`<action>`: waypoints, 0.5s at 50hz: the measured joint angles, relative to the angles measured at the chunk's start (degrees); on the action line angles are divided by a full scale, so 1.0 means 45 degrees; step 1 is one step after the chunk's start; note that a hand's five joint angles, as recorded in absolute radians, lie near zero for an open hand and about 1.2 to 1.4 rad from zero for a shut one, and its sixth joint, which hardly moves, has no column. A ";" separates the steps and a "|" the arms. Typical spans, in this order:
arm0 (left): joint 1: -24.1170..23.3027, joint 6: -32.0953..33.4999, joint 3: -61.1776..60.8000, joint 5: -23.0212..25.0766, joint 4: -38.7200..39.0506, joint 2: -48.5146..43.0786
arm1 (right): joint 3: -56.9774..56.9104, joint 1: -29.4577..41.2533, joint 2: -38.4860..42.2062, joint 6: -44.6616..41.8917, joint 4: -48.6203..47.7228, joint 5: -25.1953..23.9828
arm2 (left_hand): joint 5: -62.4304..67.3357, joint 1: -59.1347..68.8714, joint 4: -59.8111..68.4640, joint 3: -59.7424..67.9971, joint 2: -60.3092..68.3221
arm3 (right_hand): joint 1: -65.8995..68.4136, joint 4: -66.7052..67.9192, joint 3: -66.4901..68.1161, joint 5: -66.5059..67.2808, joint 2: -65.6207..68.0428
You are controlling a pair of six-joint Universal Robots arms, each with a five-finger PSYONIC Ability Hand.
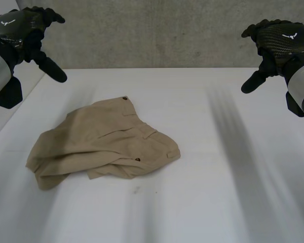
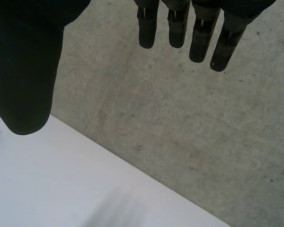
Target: Fold the shorts.
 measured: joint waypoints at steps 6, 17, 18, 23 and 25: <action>-0.0059 0.0333 0.0053 -0.0312 -0.0452 -0.0028 | 0.0064 -0.0005 0.0092 -0.0009 -0.0012 -0.0031 | 0.0000 0.0000 -0.0133 -0.0132 -0.0065 | 0.0000 -0.0001 0.0000 0.0000 0.0000; -0.0093 0.0286 0.0003 -0.0317 -0.0668 0.0000 | 0.0138 -0.0043 0.0097 -0.0050 -0.0076 -0.0092 | 0.0000 0.0000 -0.0133 -0.0132 -0.0065 | 0.0000 0.0001 0.0000 0.0000 0.0000; -0.0095 0.0288 -0.0002 -0.0313 -0.0665 -0.0001 | 0.0150 -0.0043 0.0096 -0.0055 -0.0077 -0.0103 | 0.0000 0.0000 -0.0133 -0.0132 -0.0065 | 0.0000 0.0001 0.0000 0.0000 0.0000; -0.0124 0.0663 -0.0159 -0.0256 -0.0547 -0.0207 | 0.0322 -0.0022 0.0110 -0.0122 -0.0115 -0.0189 | 0.0000 0.0000 -0.0133 -0.0133 -0.0065 | 0.0000 0.0001 0.0000 0.0000 0.0000; -0.0128 0.1284 -0.0228 -0.0261 -0.0422 -0.0648 | 0.0412 -0.0009 0.0178 -0.0167 -0.0143 -0.0220 | 0.0000 0.0000 -0.0133 -0.0130 -0.0066 | 0.0000 0.0001 0.0000 0.0000 0.0000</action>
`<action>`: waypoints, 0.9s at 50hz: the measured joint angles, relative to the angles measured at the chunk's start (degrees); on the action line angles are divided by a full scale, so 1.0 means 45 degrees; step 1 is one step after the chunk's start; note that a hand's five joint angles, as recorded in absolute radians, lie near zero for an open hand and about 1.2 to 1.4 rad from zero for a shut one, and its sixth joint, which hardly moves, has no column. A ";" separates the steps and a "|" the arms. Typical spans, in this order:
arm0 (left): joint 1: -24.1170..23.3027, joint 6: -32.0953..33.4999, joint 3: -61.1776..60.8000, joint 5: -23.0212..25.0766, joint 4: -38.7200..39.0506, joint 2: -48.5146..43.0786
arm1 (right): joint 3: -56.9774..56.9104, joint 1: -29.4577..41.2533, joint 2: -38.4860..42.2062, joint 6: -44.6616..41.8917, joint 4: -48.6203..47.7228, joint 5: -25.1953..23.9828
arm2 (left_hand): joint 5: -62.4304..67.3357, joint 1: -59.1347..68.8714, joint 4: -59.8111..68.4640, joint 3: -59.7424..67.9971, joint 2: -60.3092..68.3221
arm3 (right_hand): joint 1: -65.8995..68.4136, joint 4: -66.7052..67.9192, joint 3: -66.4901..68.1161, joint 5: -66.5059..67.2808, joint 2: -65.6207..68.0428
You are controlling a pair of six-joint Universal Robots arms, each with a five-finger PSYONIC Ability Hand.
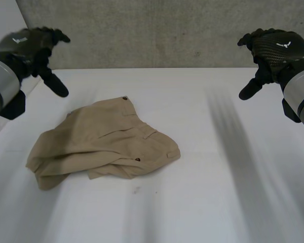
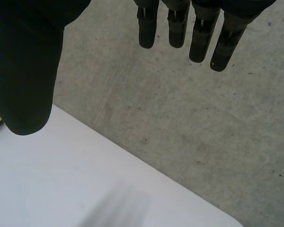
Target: Fold the shorts.
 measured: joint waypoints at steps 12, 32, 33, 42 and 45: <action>-0.0015 0.2714 0.0315 -0.0237 0.1636 -0.4594 | 0.0201 0.0035 0.0773 -0.0137 -0.0009 -0.0499 | 0.0341 0.0208 0.0316 0.0193 0.0416 | 0.0000 0.0000 0.0000 0.0000 0.0000; -0.1194 0.1522 -0.0253 0.1360 0.2673 -0.6293 | 0.0143 0.0011 0.1267 -0.0829 -0.0015 -0.0517 | 1.2093 1.0958 1.2265 1.1959 1.2230 | 0.0000 0.0000 0.0000 0.0000 0.0000; -0.1273 0.1432 -0.0339 0.1554 0.2678 -0.6160 | 0.0125 0.0000 0.1264 -0.0850 -0.0015 -0.0515 | 1.2139 1.0983 1.2326 1.2063 1.2309 | 0.0000 0.0000 0.0000 0.0000 0.0000; -0.2523 -0.0326 -0.1767 0.5094 0.2984 -0.4373 | -0.0063 -0.0144 0.1144 -0.0935 -0.0027 -0.0517 | 1.2140 1.1078 1.2366 1.2122 1.2397 | 0.0000 0.0000 0.0000 0.0000 0.0000; -0.2891 -0.0640 -0.2161 0.6135 0.3119 -0.4033 | -0.0103 -0.0156 0.1120 -0.0935 -0.0027 -0.0519 | 1.2139 1.1091 1.2374 1.2126 1.2416 | 0.0000 0.0000 0.0000 0.0000 0.0000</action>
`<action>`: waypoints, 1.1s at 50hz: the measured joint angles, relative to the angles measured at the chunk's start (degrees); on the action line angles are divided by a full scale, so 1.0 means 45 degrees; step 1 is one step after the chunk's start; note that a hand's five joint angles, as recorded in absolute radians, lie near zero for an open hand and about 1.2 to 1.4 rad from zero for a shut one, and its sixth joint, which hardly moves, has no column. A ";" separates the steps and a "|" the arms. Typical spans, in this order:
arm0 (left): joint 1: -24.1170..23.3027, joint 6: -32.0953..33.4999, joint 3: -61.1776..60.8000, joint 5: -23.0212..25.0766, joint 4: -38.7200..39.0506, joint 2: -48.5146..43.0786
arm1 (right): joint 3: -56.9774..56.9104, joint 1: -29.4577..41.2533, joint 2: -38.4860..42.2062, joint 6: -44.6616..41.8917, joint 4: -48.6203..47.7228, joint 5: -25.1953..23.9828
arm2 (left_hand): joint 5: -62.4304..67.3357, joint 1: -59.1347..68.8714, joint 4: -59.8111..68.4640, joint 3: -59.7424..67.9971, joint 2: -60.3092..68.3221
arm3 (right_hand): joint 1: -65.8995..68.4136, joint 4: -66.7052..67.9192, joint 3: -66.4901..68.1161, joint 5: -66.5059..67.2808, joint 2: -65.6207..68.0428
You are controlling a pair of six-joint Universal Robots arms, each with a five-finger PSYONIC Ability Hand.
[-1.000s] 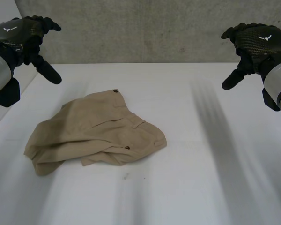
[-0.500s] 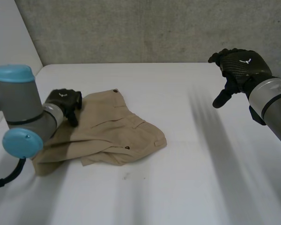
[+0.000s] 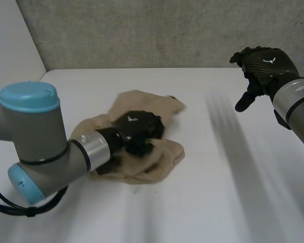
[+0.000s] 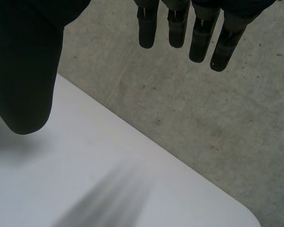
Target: Fold the shorts.
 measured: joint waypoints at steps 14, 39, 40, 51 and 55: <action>0.0036 0.0152 -0.0392 0.0476 -0.0305 0.2022 | 0.0214 0.0122 0.0291 -0.1822 0.0228 -0.0523 | -0.9221 -0.8459 -0.9378 -0.9106 -0.9311 | 0.0000 0.0000 0.0000 0.0000 0.0000; 0.2477 0.0210 -0.2562 -0.4297 -0.1460 0.4179 | -0.2729 0.1282 0.4408 -0.0760 0.1441 -0.2897 | -1.1771 -1.0678 -1.1811 -1.1652 -1.1809 | 0.0000 0.0000 0.0000 0.0000 0.0000; 0.2484 0.0206 -0.2487 -0.4388 -0.1453 0.3957 | -0.3001 0.1303 0.4624 -0.0661 0.1435 -0.2883 | -1.1771 -1.0678 -1.1811 -1.1652 -1.1808 | 0.0000 0.0000 0.0000 0.0000 0.0000; 0.2077 0.0178 -0.0402 -0.5928 -0.1581 0.0485 | -0.5962 0.1684 0.7609 0.0748 0.1589 -0.3375 | -0.7470 -0.6171 -0.7617 -0.7433 -0.7540 | 0.0023 0.0002 0.0078 0.0001 0.0035; 0.1668 0.0231 0.0371 -0.6661 -0.1660 -0.0040 | -0.6335 0.1766 0.8373 0.1271 0.1746 -0.4066 | -0.4231 -0.2949 -0.4253 -0.4167 -0.4253 | 0.1370 0.1628 0.1998 0.1504 0.1735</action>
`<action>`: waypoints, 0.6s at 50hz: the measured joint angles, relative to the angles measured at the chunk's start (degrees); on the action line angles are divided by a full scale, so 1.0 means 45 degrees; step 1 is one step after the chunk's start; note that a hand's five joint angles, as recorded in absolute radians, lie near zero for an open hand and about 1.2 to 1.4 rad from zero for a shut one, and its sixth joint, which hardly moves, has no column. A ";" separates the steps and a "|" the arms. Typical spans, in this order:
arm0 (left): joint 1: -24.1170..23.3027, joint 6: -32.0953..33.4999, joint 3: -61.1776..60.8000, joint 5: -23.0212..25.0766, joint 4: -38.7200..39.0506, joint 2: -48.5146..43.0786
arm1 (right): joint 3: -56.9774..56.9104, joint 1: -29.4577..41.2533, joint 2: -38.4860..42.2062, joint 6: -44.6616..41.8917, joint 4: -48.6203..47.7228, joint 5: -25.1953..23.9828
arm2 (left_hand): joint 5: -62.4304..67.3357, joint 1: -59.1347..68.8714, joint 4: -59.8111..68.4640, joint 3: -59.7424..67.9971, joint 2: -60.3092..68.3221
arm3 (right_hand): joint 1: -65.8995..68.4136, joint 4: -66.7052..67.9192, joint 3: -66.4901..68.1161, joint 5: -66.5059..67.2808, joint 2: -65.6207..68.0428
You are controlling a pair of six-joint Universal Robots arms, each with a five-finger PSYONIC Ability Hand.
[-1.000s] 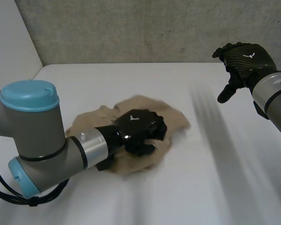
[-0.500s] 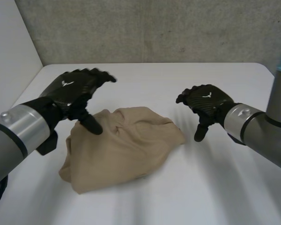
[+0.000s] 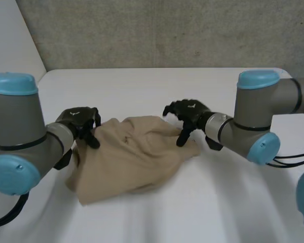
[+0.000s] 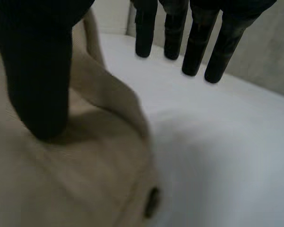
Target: Fold the shorts.
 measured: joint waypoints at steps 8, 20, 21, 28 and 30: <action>-0.0309 0.0589 0.1398 -0.0481 0.0069 -0.0171 | -0.0919 0.0036 0.0357 0.0331 0.0106 -0.0678 | 0.3746 0.3292 0.4217 0.4126 0.4216 | 0.7974 1.0407 1.0135 1.0022 1.0240; -0.0514 0.2658 0.4053 -0.0688 0.3352 0.0395 | -0.0927 0.0383 -0.2575 -0.2280 -0.5057 0.2730 | 0.3746 0.3292 0.4252 0.4215 0.4275 | 0.8486 1.0422 1.0147 1.0081 1.0240; -0.0550 0.2684 0.4054 -0.0811 0.4226 0.0710 | -0.0492 0.0470 -0.3143 -0.2562 -0.6196 0.3190 | 0.3746 0.3292 0.4253 0.4215 0.4275 | 0.8565 1.0422 1.0147 1.0168 1.0240; -0.0721 0.2595 0.2773 -0.1513 0.7929 0.2304 | 0.1803 0.0933 -0.5530 -0.3292 -1.0146 0.4247 | 0.3746 0.3292 0.4253 0.4215 0.4276 | 0.8598 1.0423 1.0146 1.0274 1.0240; -0.0765 0.2574 0.2388 -0.1582 0.8270 0.2489 | 0.2079 0.0997 -0.5754 -0.3318 -1.0248 0.4230 | 0.3746 0.3292 0.4253 0.4215 0.4276 | 0.8598 1.0423 1.0146 1.0274 1.0240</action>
